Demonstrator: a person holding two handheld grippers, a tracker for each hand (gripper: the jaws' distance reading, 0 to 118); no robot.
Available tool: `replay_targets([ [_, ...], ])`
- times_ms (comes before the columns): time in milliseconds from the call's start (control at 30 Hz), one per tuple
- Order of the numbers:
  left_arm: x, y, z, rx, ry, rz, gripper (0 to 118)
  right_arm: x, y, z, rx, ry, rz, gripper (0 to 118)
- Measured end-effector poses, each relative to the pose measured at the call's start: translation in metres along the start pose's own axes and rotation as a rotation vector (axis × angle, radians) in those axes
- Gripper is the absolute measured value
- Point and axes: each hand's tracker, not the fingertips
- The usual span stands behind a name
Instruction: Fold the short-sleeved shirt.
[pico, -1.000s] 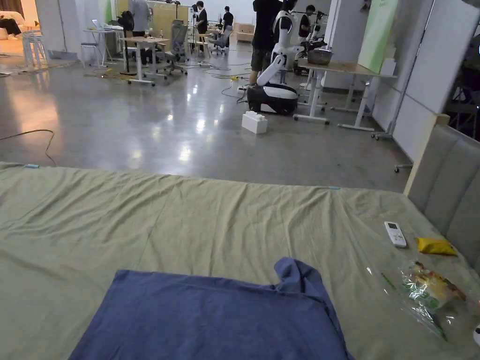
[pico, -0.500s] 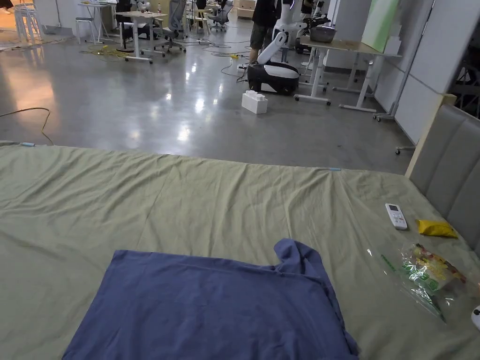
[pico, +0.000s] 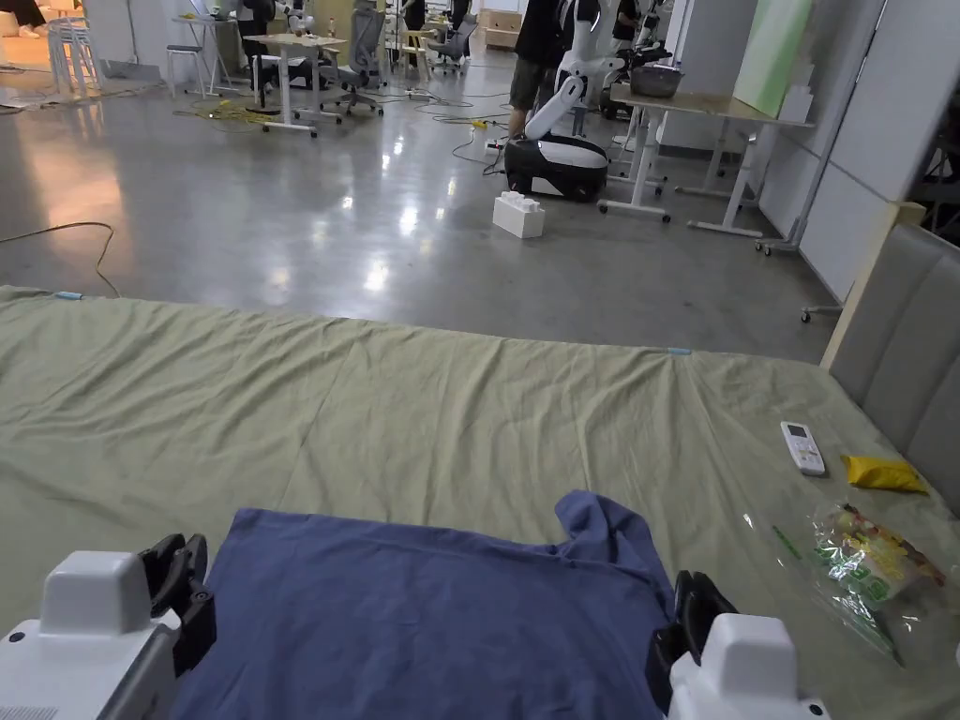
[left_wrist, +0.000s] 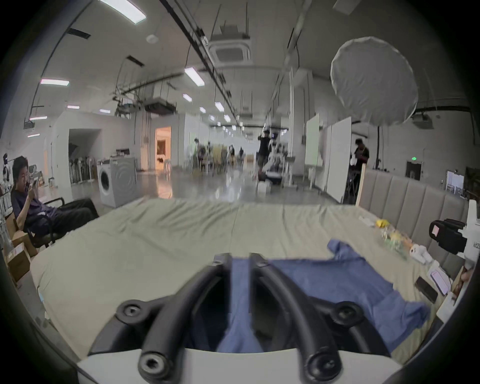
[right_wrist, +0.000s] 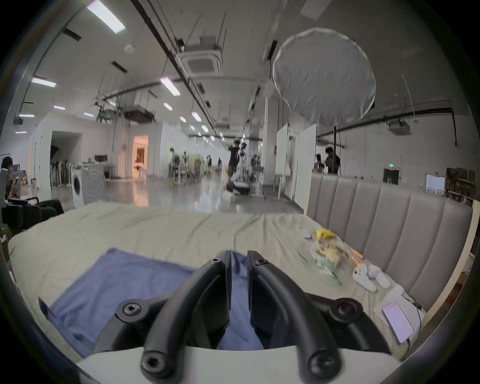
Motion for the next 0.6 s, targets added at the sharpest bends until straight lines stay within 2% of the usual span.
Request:
replay_targets([
  [33, 0.005, 0.005, 0.002, 0.017, -0.012, -0.003, 11, -0.003, 0.001, 0.000, -0.018, 0.003, -0.032, 1],
  [67, 0.008, 0.008, 0.003, 0.032, -0.027, -0.013, 5, -0.007, 0.006, 0.001, 0.023, 0.004, -0.007, 1],
  [200, 0.024, 0.017, 0.010, 0.072, -0.035, -0.073, 2, -0.013, 0.014, -0.003, 0.029, 0.016, -0.018, 1],
  [333, 0.028, 0.015, 0.007, 0.061, -0.027, -0.069, 2, -0.009, 0.014, -0.008, 0.026, 0.009, -0.033, 1],
  [600, 0.001, -0.010, -0.040, -0.140, -0.022, 0.017, 2, 0.008, -0.005, -0.022, -0.037, -0.010, -0.037, 1],
])
